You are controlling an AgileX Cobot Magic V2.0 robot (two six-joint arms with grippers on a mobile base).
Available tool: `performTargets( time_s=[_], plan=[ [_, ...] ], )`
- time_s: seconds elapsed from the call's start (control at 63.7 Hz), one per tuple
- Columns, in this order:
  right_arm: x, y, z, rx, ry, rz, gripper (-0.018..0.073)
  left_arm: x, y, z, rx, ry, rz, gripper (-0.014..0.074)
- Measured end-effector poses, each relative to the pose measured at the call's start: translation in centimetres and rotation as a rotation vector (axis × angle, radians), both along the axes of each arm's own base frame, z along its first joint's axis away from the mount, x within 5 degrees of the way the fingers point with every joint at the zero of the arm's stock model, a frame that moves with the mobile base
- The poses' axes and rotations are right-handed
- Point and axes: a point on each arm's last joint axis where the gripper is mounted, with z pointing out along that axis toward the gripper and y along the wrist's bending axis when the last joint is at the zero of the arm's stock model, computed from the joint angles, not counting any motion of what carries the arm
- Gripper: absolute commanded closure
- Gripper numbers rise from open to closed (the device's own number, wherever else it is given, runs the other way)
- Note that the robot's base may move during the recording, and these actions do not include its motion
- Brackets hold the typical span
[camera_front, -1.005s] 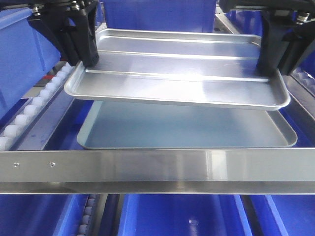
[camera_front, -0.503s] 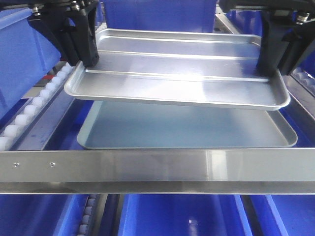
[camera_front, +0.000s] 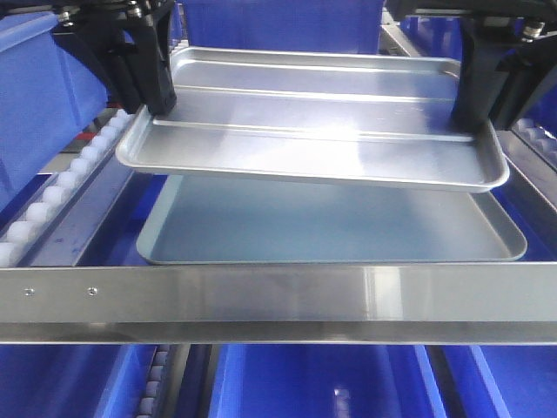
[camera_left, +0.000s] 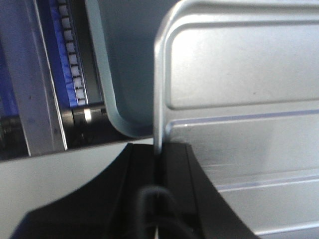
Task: Grab silver tray and stack on right shelf
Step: 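Position the held tray above the larger silver tray on the shelf, then lower the held tray into the larger silver tray with both grippers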
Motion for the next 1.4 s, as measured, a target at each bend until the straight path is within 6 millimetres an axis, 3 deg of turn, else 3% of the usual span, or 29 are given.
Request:
performTargets(
  time_s=[0.22, 0.424, 0.77, 1.084, 1.178, 1.319, 1.398],
  plan=[
    [1.2, 0.2, 1.9, -0.034, -0.059, 0.003, 0.0501, 0.9, -0.2, 0.5, -0.031, -0.092, -0.027, 0.0689],
    [4.0, 0.5, 2.7, -0.077, -0.058, -0.022, 0.0501, 3.7, -0.7, 0.0, -0.026, -0.102, 0.004, 0.0689],
    [10.1, -1.4, -2.0, -0.129, 0.036, -0.098, 0.0501, 8.5, -3.4, -4.5, -0.014, -0.054, 0.02, 0.0689],
    [12.3, -1.0, -5.8, -0.128, 0.067, -0.079, 0.0479, 10.4, -3.2, -8.3, 0.007, 0.018, 0.056, 0.0686],
    [12.4, -0.9, -6.1, -0.129, 0.067, -0.075, 0.0386, 10.5, -3.1, -8.7, 0.009, 0.028, 0.055, 0.0593],
    [12.5, -0.9, -5.9, -0.131, 0.055, -0.069, 0.0159, 10.6, -3.1, -8.9, 0.025, 0.027, 0.031, 0.0338],
    [12.6, -0.9, -5.9, -0.132, 0.052, -0.066, 0.0067, 10.6, -3.1, -8.9, 0.027, 0.025, 0.028, 0.0248]
  ],
)
